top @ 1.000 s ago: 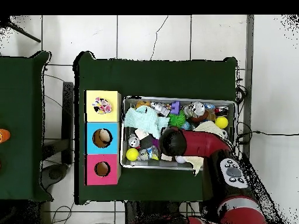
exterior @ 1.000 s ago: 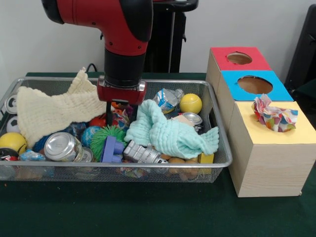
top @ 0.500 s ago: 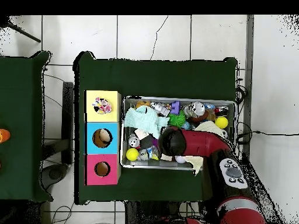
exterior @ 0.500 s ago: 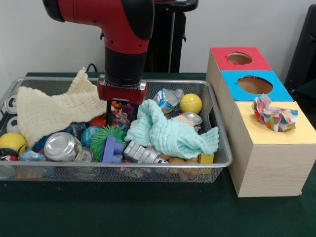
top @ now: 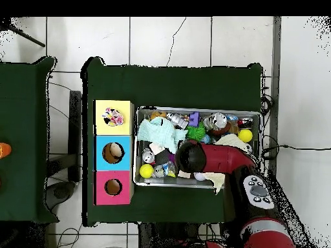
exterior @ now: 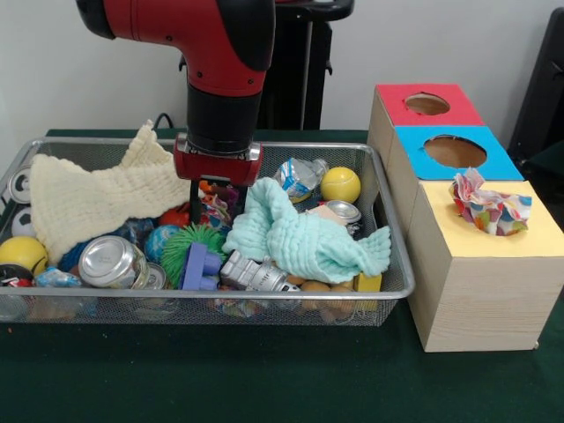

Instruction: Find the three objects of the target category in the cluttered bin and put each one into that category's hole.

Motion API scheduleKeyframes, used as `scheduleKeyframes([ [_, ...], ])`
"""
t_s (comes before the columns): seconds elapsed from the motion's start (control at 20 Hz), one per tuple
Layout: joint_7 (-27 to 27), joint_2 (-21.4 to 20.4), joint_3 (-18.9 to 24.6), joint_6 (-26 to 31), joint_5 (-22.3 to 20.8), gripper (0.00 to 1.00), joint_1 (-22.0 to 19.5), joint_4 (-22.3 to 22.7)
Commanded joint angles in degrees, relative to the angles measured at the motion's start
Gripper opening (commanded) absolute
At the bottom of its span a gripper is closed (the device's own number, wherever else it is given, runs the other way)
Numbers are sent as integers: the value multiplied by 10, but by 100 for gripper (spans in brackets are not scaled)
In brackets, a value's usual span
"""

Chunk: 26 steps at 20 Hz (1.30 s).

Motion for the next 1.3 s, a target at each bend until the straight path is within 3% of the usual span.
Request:
scheduleKeyframes([
  [0.05,18,18,26,1,-21,100,1,-22],
  [0.15,18,19,24,-1,-24,100,2,-25],
  [0.2,17,20,22,1,-25,0,3,-26],
  [1.0,21,7,18,3,-24,0,8,-17],
  [1.3,18,-68,13,43,-11,0,12,38],
])
